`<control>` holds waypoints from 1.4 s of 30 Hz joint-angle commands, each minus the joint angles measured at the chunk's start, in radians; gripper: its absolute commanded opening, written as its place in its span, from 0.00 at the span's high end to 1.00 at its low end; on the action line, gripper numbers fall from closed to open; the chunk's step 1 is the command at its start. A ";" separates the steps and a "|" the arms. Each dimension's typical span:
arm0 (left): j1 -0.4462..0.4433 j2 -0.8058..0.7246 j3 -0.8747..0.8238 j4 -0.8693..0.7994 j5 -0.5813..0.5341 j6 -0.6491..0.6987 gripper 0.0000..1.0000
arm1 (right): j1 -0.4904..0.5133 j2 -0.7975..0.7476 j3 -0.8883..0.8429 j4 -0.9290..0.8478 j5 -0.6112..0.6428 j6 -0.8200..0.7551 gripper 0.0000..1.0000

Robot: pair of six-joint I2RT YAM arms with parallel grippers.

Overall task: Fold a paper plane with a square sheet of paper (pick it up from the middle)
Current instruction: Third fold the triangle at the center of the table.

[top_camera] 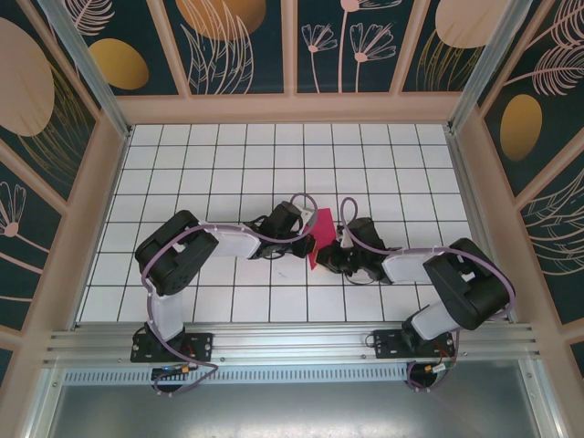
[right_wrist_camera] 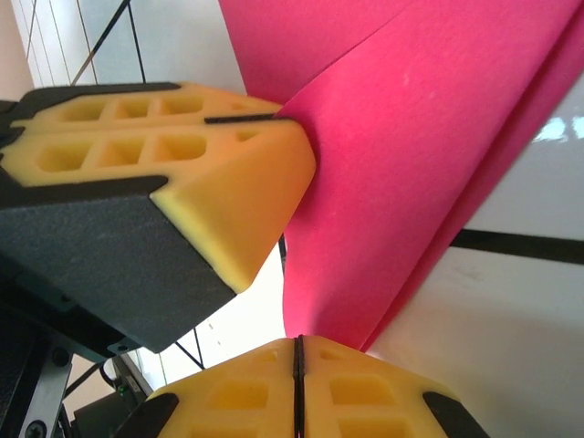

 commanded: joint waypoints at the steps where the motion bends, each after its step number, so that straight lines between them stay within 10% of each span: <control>1: 0.003 0.032 0.009 -0.072 -0.019 0.024 1.00 | 0.019 0.014 -0.003 0.040 -0.005 0.019 0.90; 42: 0.003 0.033 0.009 -0.056 -0.019 -0.004 1.00 | 0.093 0.036 0.031 -0.054 0.115 0.098 0.91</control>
